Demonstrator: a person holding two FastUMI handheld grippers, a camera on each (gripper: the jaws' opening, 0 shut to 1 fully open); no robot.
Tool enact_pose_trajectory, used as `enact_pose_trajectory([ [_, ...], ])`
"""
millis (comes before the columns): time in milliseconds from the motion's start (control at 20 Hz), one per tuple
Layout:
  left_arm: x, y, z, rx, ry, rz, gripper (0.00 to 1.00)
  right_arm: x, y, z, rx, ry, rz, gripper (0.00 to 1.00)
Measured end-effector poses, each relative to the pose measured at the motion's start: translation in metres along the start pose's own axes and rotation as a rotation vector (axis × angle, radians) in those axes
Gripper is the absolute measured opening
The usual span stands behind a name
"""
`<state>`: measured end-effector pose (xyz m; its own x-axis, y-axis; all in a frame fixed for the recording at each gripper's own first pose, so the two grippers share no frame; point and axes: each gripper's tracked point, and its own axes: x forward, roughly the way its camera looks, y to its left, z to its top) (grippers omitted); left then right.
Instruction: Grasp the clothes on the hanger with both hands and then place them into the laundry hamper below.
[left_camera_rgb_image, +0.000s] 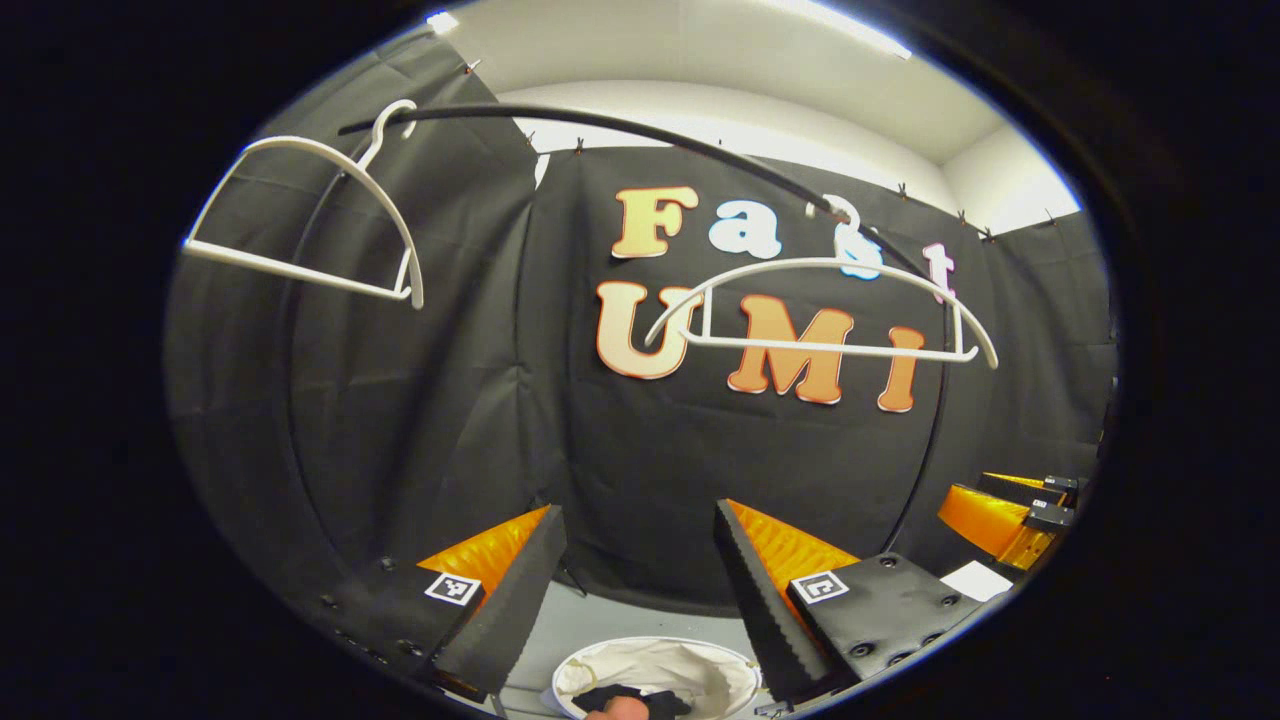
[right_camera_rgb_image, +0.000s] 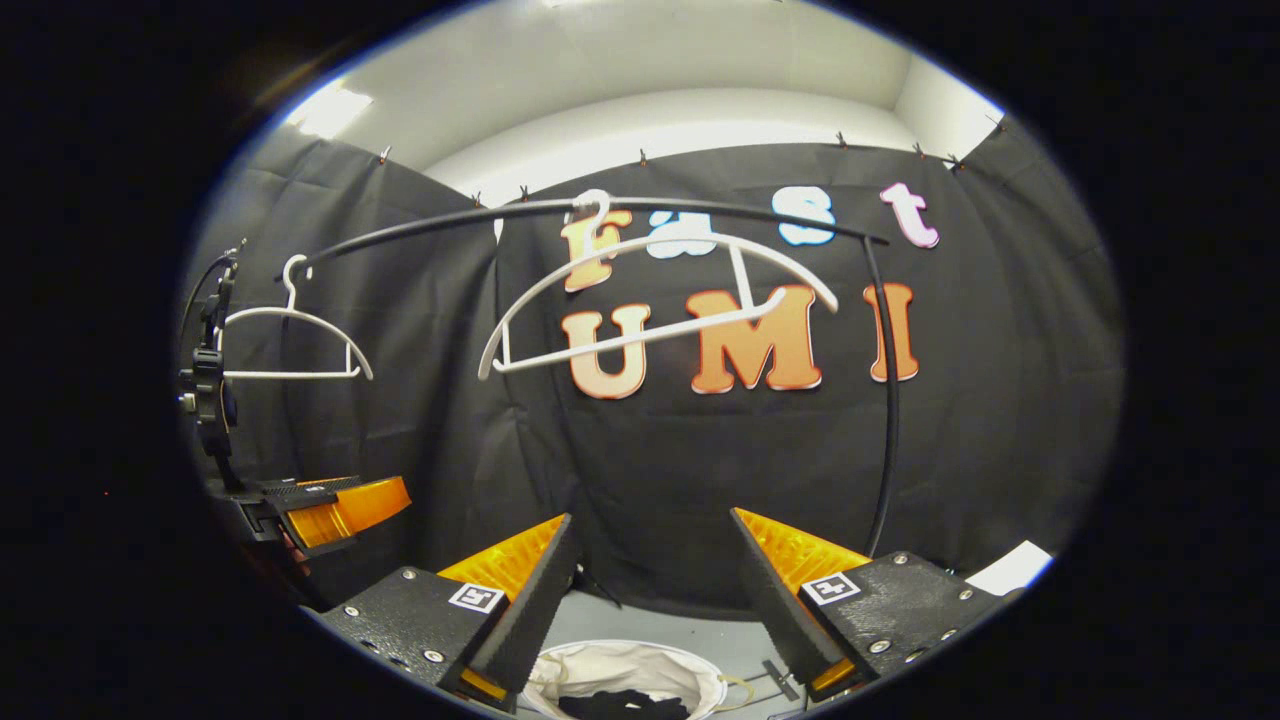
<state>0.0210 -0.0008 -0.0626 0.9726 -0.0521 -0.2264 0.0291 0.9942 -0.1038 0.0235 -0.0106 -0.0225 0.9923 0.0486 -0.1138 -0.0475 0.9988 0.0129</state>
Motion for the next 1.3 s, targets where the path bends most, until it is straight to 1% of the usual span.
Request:
enact_pose_trajectory([
  [50, -0.003, 0.000, 0.008, 0.002, -0.022, -0.003, 1.00, -0.001, -0.004, 0.006, -0.007, -0.013, -0.012, 1.00],
  [100, -0.004, 0.000, 0.016, 0.007, -0.042, -0.003, 0.97, -0.003, -0.008, 0.010, -0.016, -0.023, -0.024, 0.93],
  [150, -0.006, 0.000, 0.022, 0.012, -0.060, -0.003, 0.94, -0.005, -0.012, 0.014, -0.020, -0.028, -0.036, 0.93],
  [200, -0.008, -0.002, 0.025, 0.014, -0.071, -0.006, 0.94, -0.008, -0.016, 0.020, -0.016, -0.037, -0.044, 0.93],
  [250, -0.009, -0.003, 0.026, 0.013, -0.079, -0.009, 0.94, -0.010, -0.020, 0.026, -0.009, -0.048, -0.050, 0.98],
  [350, -0.011, -0.005, 0.032, -0.004, -0.101, -0.016, 0.96, -0.011, -0.028, 0.036, 0.001, -0.070, -0.077, 0.93],
  [400, -0.012, -0.006, 0.035, -0.014, -0.116, -0.022, 0.97, -0.013, -0.032, 0.039, -0.004, -0.087, -0.091, 0.92],
  [450, -0.013, -0.008, 0.038, -0.021, -0.132, -0.030, 1.00, -0.014, -0.036, 0.043, -0.017, -0.105, -0.104, 0.92],
  [500, -0.014, -0.009, 0.041, -0.022, -0.141, -0.036, 0.94, -0.016, -0.042, 0.044, -0.033, -0.116, -0.122, 0.92],
  [600, -0.016, -0.013, 0.040, -0.008, -0.138, -0.030, 0.93, -0.020, -0.048, 0.043, -0.054, -0.112, -0.149, 0.92],
  [650, -0.019, -0.013, 0.041, -0.003, -0.144, -0.024, 0.97, -0.022, -0.050, 0.043, -0.050, -0.110, -0.161, 0.92],
  [750, -0.021, -0.012, 0.043, -0.006, -0.159, -0.013, 0.93, -0.025, -0.049, 0.044, -0.042, -0.114, -0.164, 0.92],
  [1000, -0.024, -0.014, 0.047, -0.008, -0.182, -0.012, 0.93, -0.024, -0.049, 0.044, -0.056, -0.113, -0.167, 0.92],
  [1300, -0.024, -0.012, 0.049, 0.012, -0.196, 0.000, 0.94, -0.019, -0.044, 0.025, -0.044, -0.069, -0.153, 0.92],
])
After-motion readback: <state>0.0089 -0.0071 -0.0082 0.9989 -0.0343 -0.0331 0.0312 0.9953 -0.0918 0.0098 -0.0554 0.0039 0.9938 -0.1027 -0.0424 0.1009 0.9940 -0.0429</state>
